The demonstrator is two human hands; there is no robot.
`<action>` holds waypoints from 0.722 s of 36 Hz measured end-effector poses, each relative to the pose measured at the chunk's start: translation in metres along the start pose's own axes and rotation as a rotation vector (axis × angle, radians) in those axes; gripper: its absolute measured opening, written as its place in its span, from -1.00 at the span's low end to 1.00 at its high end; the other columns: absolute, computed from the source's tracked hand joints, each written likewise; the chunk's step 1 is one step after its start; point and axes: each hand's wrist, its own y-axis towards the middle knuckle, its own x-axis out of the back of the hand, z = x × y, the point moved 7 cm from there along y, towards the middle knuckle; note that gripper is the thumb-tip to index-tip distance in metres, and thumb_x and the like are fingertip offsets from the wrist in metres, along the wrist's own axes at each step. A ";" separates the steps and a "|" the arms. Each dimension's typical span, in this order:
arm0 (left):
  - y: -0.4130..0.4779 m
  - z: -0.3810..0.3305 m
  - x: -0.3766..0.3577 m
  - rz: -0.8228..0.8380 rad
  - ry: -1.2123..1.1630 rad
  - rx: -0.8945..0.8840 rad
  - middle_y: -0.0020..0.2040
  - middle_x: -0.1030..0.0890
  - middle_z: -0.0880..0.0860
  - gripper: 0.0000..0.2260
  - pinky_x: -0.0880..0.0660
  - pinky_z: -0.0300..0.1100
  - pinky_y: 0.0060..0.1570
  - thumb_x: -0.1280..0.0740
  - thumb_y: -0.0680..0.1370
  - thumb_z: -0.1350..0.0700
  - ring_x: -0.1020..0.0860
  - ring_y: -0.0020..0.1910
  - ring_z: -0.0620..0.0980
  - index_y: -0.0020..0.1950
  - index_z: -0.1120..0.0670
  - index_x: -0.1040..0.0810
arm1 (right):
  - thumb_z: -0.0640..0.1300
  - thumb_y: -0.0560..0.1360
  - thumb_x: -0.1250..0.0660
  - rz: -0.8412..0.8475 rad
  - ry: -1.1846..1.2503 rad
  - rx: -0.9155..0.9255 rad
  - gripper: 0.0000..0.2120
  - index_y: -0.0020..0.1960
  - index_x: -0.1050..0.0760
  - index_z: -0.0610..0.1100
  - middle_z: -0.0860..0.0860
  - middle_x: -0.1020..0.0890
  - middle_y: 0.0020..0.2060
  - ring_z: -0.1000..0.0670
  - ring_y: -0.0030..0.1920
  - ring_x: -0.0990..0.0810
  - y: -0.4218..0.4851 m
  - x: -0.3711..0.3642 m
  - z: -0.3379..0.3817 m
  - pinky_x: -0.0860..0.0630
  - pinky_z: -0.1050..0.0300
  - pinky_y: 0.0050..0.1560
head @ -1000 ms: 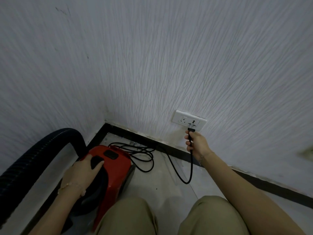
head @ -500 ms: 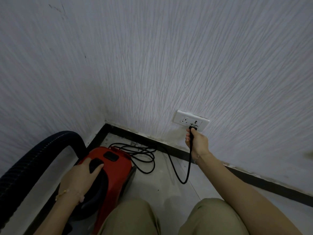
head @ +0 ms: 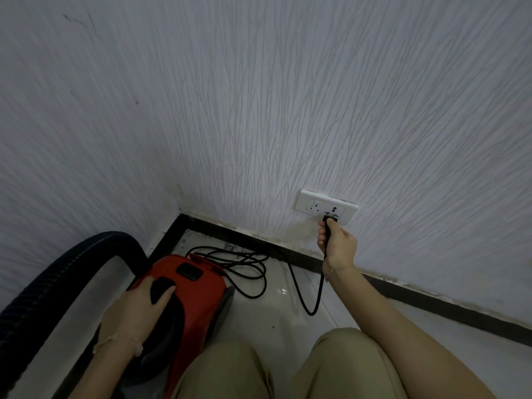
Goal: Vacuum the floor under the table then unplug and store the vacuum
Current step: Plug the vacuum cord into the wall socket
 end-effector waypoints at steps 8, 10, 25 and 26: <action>0.004 0.008 -0.003 -0.018 0.020 -0.004 -0.32 -0.61 0.03 -0.67 -0.60 0.00 -0.25 -0.26 0.50 -0.21 -0.57 -0.34 0.00 -0.02 0.05 -0.50 | -0.23 0.58 -0.24 -0.025 0.030 0.053 -0.76 -0.25 -0.53 -0.21 -0.07 -0.51 -0.42 0.21 -0.59 -0.46 0.001 -0.005 -0.001 -0.45 0.37 -0.52; 0.005 0.010 -0.004 -0.023 0.026 -0.010 -0.32 -0.60 0.02 -0.66 -0.60 -0.01 -0.25 -0.25 0.49 -0.22 -0.57 -0.34 -0.01 -0.01 0.04 -0.50 | -0.23 0.58 -0.24 -0.022 0.028 0.051 -0.76 -0.24 -0.54 -0.21 -0.06 -0.51 -0.42 0.21 -0.58 -0.46 0.001 -0.005 -0.001 -0.45 0.37 -0.52; 0.007 0.011 -0.005 -0.022 0.010 -0.008 -0.29 -0.62 0.04 -0.68 -0.60 0.01 -0.25 -0.29 0.50 -0.17 -0.59 -0.33 0.01 0.02 0.06 -0.50 | -0.27 0.54 -0.28 -0.054 0.109 -0.062 -0.80 -0.27 -0.53 -0.21 -0.07 -0.56 -0.36 0.20 -0.59 -0.48 0.000 -0.007 0.003 -0.45 0.36 -0.55; 0.007 0.011 -0.005 -0.021 0.012 -0.010 -0.29 -0.62 0.05 -0.68 -0.60 0.01 -0.25 -0.29 0.50 -0.17 -0.59 -0.32 0.02 0.03 0.07 -0.51 | -0.27 0.54 -0.28 -0.055 0.113 -0.065 -0.80 -0.26 -0.53 -0.21 -0.07 -0.56 -0.36 0.19 -0.59 -0.48 0.000 -0.007 0.004 -0.44 0.36 -0.55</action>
